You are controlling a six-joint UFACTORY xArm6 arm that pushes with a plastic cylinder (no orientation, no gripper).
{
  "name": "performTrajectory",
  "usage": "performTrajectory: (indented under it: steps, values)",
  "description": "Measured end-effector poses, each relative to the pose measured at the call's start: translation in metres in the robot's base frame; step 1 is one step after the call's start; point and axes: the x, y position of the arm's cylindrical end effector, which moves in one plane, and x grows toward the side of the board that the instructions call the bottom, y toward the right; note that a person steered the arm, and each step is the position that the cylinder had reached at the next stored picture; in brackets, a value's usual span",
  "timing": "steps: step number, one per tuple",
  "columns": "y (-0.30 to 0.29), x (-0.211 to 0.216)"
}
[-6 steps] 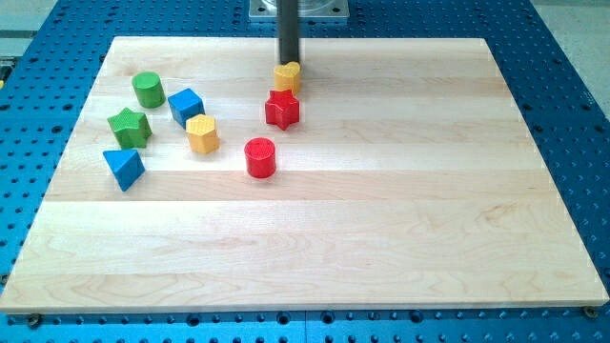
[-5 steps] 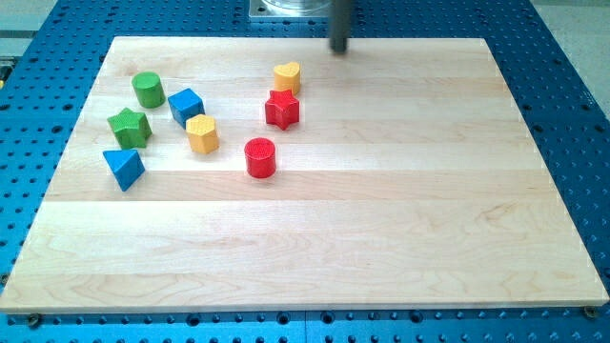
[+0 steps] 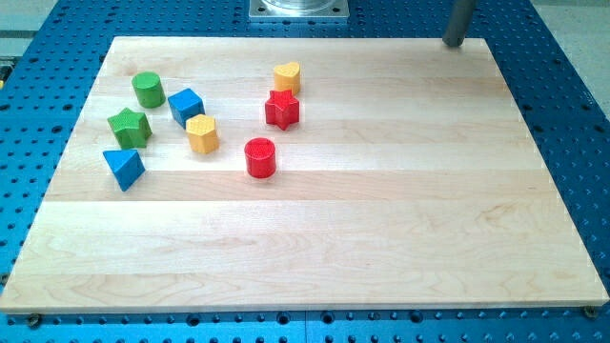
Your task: Slide the red blocks slightly to the left
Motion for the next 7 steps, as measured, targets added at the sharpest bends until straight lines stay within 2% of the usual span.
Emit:
performTrajectory:
  steps: [2,3,4,5,6,7]
  values:
    - [0.002,0.025]
    - [-0.018,0.065]
    - [-0.088,0.134]
    - [-0.200,0.246]
    - [-0.274,0.279]
    - [-0.287,0.287]
